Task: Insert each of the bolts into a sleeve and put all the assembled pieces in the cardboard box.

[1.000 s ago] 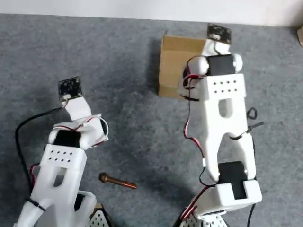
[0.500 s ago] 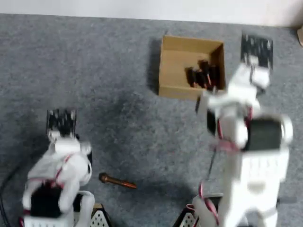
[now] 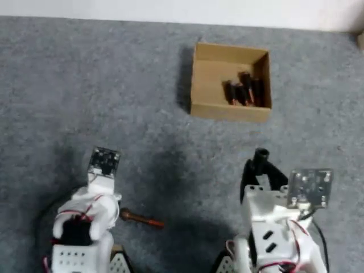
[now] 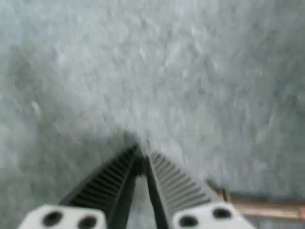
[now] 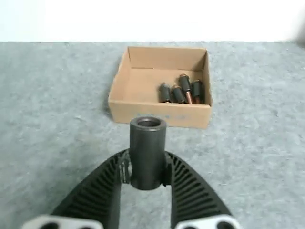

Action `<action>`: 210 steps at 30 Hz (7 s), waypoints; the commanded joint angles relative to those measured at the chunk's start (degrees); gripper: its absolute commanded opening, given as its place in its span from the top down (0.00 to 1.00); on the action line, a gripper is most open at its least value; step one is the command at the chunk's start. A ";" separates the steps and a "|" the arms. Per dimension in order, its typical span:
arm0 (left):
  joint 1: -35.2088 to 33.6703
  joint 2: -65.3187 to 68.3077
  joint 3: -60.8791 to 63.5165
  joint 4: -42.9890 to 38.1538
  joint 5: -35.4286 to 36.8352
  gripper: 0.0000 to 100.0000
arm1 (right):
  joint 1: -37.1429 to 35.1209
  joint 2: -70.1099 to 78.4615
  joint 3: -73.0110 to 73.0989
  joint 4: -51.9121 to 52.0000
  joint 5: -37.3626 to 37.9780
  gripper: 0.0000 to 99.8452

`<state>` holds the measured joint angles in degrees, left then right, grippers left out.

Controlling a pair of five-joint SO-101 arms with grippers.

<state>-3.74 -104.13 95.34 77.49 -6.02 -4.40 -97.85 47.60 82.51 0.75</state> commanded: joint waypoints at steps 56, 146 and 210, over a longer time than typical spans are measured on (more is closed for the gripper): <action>-0.66 -0.40 1.80 -1.41 -0.26 0.99 | 3.65 -0.31 0.92 -2.07 1.67 1.00; 18.42 99.30 -63.87 -25.76 30.95 0.77 | 3.91 -0.66 5.41 -3.65 1.76 1.00; 29.49 24.92 -26.07 -59.78 20.31 1.00 | -22.11 -0.66 56.84 -73.54 2.02 1.00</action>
<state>25.27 -71.43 66.77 23.34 14.29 -25.76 -98.20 95.87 11.21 1.80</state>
